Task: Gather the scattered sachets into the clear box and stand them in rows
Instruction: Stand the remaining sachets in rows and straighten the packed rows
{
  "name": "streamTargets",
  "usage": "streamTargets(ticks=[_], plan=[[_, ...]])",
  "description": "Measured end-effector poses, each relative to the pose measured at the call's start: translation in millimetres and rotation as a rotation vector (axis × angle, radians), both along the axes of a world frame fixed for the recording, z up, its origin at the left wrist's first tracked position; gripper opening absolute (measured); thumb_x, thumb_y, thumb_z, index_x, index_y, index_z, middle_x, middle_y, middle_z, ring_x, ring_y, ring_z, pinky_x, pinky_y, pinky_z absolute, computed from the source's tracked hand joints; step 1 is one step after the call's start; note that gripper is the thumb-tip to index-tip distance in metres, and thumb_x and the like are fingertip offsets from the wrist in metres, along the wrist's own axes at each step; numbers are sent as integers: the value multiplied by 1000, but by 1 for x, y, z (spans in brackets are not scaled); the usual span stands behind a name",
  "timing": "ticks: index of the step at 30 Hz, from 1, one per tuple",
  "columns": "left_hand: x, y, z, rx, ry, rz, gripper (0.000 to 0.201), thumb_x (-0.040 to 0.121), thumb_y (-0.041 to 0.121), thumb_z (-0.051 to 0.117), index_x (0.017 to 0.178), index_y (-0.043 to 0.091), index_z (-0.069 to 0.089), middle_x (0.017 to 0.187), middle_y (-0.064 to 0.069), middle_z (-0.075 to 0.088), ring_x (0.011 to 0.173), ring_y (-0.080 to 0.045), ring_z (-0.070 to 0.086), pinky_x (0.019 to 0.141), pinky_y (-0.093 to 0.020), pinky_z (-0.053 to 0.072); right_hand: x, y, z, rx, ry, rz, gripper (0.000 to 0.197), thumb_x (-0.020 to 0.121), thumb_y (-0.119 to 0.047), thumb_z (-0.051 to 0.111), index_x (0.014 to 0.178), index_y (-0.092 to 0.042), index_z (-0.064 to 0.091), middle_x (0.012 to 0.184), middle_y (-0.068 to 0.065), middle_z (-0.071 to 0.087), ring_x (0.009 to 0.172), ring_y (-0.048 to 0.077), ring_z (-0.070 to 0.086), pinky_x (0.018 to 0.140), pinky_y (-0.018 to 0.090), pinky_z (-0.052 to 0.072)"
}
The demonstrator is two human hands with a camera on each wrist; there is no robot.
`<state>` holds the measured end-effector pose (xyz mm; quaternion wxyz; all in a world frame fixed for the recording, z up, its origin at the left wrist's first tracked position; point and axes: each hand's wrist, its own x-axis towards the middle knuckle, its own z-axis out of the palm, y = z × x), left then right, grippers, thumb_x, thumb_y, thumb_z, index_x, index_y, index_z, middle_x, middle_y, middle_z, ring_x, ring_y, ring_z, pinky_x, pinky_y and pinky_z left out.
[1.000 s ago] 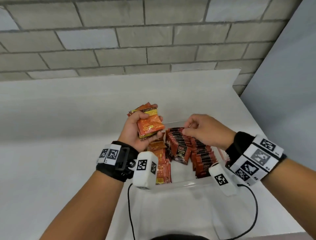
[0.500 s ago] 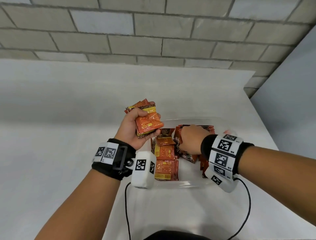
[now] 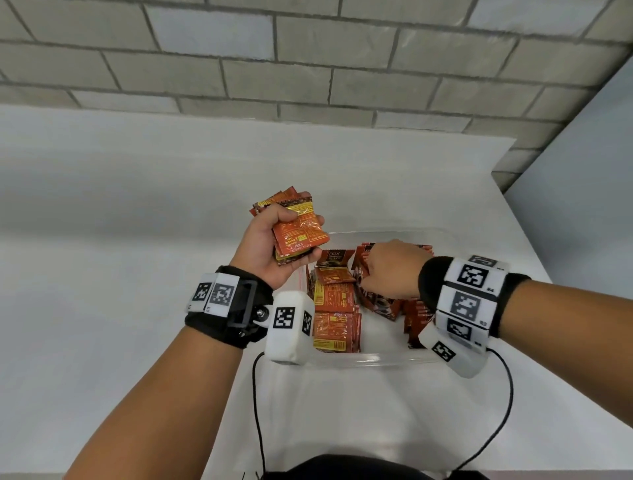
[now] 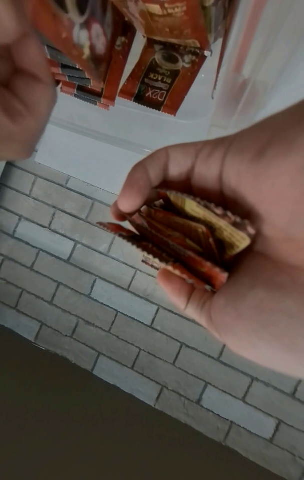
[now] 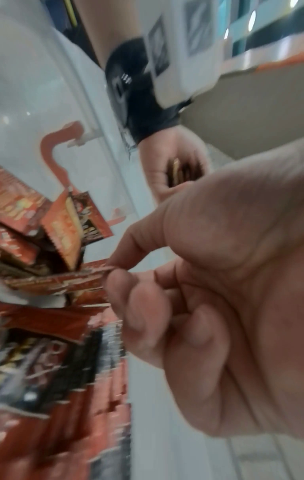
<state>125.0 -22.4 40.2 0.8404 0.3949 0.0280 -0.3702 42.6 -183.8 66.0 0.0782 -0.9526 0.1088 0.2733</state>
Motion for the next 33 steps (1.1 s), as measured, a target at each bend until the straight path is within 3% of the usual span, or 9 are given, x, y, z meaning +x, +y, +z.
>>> streamTargets(ticks=[7,11,14,17,21,23,27,30,33], plan=[[2,10,-3,15,-9,30,21,92,15,40,105,14,57,86,-12,69,72,-27,67,54,-29,54,-17,-21,23,197,-136,-65,29,95,-31,50,78,-9,58,68,3,50,61,15,44,54,23,35],[-1,10,-5,25,-5,32,20,92,14,40,106,13,55,86,-12,69,73,-28,66,54,-29,53,-23,-15,12,378,9,-111,18,93,-24,57,80,-15,65,66,-5,61,42,0,48,45,14,38],[-2,9,-6,33,-7,29,21,92,14,40,106,14,55,87,-13,69,75,-28,66,54,-29,53,-23,-7,-7,436,109,-118,18,92,-26,60,80,-15,68,65,-4,63,48,7,49,49,16,42],[-4,8,-6,41,-7,24,21,92,14,40,106,14,55,87,-13,69,76,-29,65,54,-29,53,-22,1,-19,324,159,19,30,94,-33,57,88,-8,72,79,4,70,58,10,52,61,21,46],[-5,8,-7,42,-5,22,21,93,14,40,105,14,56,87,-13,69,76,-29,64,53,-28,53,-19,-15,-15,200,13,51,34,95,-33,53,84,-4,67,80,13,64,68,21,56,65,24,46],[-6,9,-8,40,-8,21,22,93,14,39,105,15,58,87,-13,69,77,-28,63,53,-29,53,-19,-29,-7,129,12,37,28,94,-29,51,76,-10,61,75,10,57,65,18,51,64,24,44],[-7,7,-9,41,-8,18,23,93,14,39,105,16,59,87,-14,69,78,-29,62,52,-29,53,-22,-41,-5,-66,189,115,33,97,-30,43,86,-10,67,80,4,62,70,16,51,69,26,46],[-6,6,-9,48,-15,12,22,93,14,39,105,16,58,86,-13,69,77,-28,63,52,-29,54,-22,-39,-14,-80,247,139,35,97,-32,43,97,-9,70,91,7,67,76,16,54,79,29,49],[-6,4,-9,54,-15,3,21,93,14,40,106,14,56,87,-14,69,77,-28,63,52,-29,53,-22,-36,-18,-54,229,150,36,97,-30,43,92,-5,68,79,6,59,72,16,49,74,27,47]])
